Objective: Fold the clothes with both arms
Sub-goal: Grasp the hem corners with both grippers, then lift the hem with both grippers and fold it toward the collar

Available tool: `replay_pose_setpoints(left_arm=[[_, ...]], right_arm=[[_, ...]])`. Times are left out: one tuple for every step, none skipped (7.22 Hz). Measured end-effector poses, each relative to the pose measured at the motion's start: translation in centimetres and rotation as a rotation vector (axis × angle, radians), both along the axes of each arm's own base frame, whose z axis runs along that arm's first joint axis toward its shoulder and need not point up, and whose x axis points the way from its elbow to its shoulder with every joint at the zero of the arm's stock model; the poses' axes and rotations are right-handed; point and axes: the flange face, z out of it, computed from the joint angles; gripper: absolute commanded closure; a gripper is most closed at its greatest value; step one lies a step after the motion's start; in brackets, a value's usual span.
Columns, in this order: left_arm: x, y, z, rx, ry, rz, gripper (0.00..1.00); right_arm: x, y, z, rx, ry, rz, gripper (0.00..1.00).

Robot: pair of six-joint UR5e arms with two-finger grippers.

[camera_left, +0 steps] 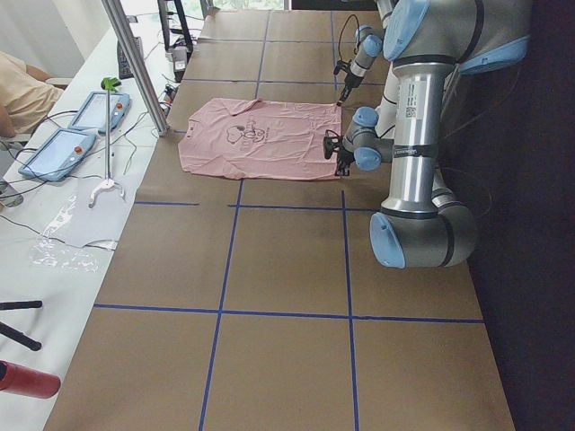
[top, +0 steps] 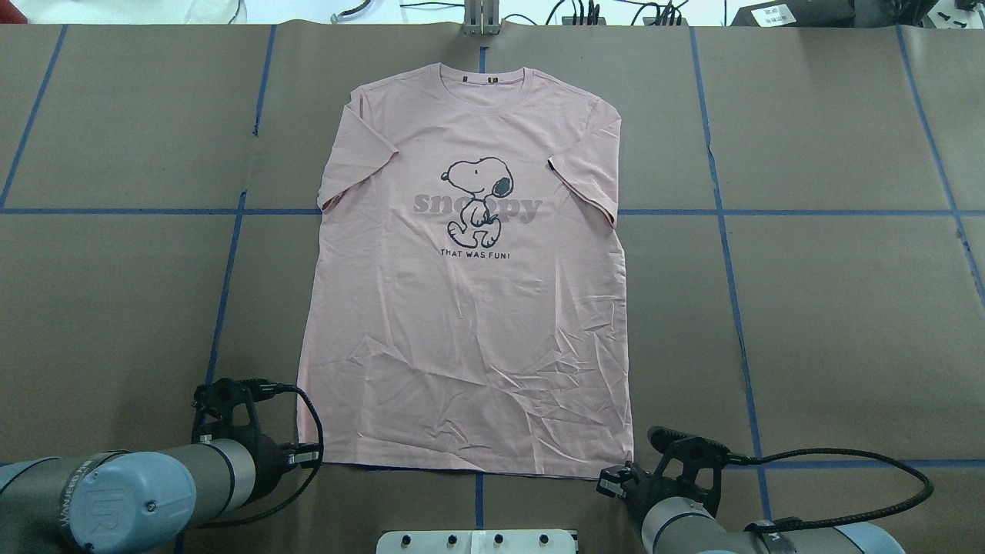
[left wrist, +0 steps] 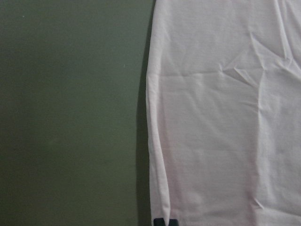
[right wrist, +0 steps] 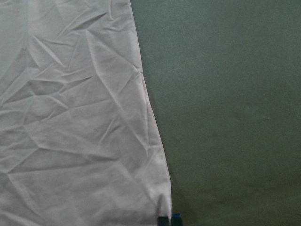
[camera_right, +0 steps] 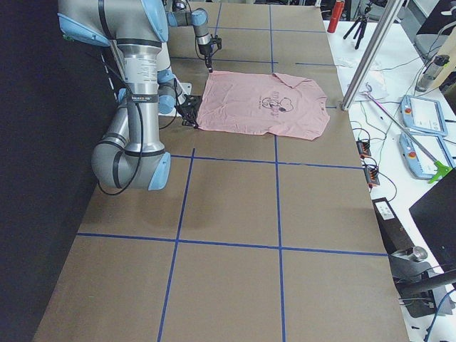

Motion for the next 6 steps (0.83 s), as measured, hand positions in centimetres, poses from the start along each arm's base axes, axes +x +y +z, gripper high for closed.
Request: replay_pose_setpoints(left_arm=[[0.0,0.0,-0.1,0.001,0.001,0.000,1.00],[0.1,0.0,-0.5,0.001,0.007,0.001,1.00],[-0.2,-0.1,-1.6,0.005,0.025,0.003,1.00],[-1.6,0.0,-3.8,0.002,0.055,0.018,1.00],[-4.0,0.6,-7.1,-0.020,0.081,0.054,1.00],[-7.9,1.6,-11.4,-0.048,0.105,0.100,1.00]], right_arm=[[0.0,-0.1,0.0,0.000,0.000,0.001,1.00],[0.4,-0.4,-0.4,0.000,-0.007,0.003,1.00],[1.8,-1.0,-1.4,-0.001,-0.029,0.007,1.00],[4.5,-1.6,-3.1,-0.003,-0.055,0.010,1.00],[8.0,-1.8,-5.6,-0.011,-0.068,0.001,1.00],[12.1,-1.6,-8.8,-0.032,-0.075,-0.024,1.00]])
